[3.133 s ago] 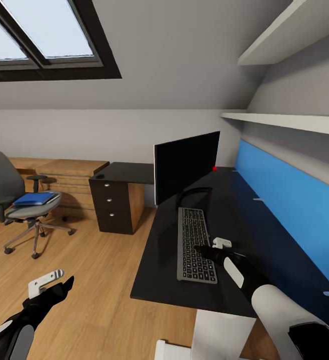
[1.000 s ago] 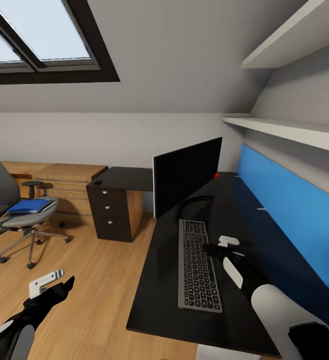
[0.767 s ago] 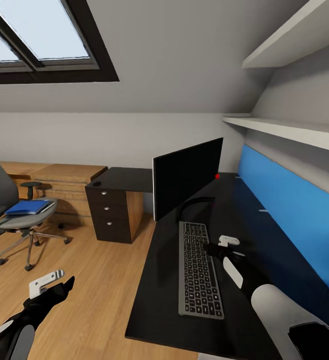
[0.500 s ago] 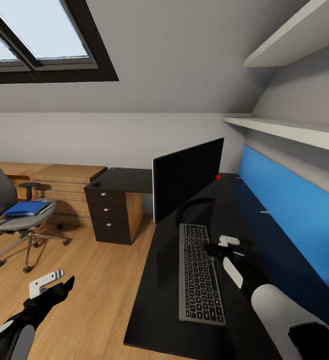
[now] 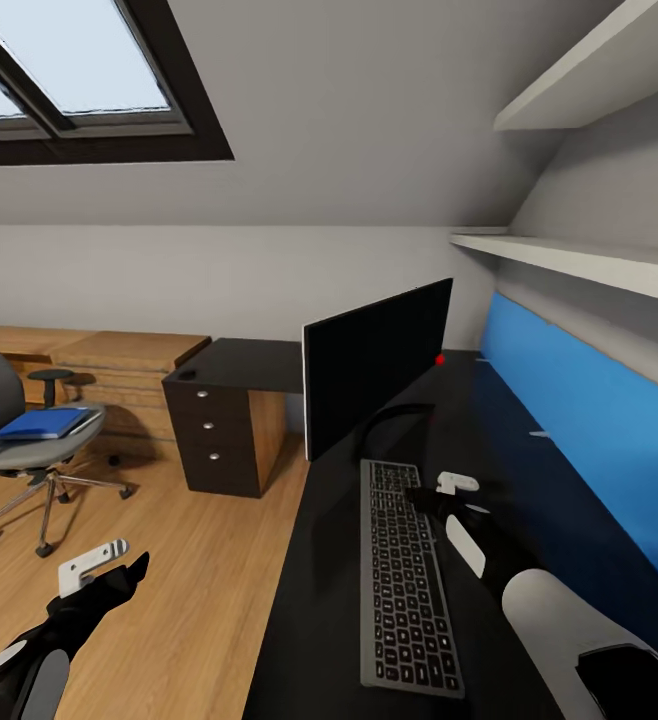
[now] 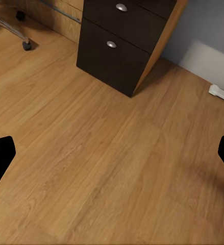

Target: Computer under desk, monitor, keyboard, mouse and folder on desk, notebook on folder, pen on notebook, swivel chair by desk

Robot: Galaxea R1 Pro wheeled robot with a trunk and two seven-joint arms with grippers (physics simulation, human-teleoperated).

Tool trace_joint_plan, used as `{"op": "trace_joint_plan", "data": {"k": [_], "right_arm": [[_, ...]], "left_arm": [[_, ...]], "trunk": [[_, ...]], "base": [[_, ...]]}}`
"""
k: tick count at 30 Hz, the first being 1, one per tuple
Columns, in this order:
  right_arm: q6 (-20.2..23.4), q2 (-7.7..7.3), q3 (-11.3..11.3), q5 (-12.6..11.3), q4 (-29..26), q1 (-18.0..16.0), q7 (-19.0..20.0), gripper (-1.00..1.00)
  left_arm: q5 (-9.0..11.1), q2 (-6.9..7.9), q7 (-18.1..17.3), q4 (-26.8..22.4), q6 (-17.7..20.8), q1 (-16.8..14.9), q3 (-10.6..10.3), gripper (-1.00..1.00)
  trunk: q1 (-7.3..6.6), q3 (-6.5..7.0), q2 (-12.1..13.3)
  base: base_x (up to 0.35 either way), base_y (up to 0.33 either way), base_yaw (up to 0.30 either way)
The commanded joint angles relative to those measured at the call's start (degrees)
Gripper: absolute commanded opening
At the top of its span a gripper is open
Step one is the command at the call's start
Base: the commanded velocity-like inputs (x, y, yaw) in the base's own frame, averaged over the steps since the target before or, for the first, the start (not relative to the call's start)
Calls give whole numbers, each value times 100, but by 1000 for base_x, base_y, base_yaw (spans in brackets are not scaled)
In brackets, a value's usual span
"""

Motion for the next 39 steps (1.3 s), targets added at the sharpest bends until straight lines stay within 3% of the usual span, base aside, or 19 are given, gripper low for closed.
{"op": "trace_joint_plan", "data": {"k": [1,19,26,27,29,39], "right_arm": [[27,-7,46,-46,-12,-4,-33,100],[86,8,99,32,182,-10,-69,100],[223,143,130,192,186,-29,-158,100],[341,187,130,225,181,-78,-257,100],[628,251,129,271,208,-547,-557,100],[747,288,123,276,646,-1372,-698,100]], "left_arm": [[64,2,48,-8,29,-3,-3,100],[76,7,35,-43,51,-3,-4,100],[78,3,39,-47,51,-3,-3,100],[78,2,39,-47,51,-3,-7,100],[79,2,40,-50,51,-3,-11,100],[79,-2,40,-48,57,-3,-12,100]], "trunk": [[3,-6,-3],[3,-6,-3],[3,-6,-3],[3,-6,-3],[3,-6,-3],[3,-6,-3]], "base": [[192,0,0],[32,0,0],[0,0,0],[0,0,0],[0,0,0],[0,0,0]]}}
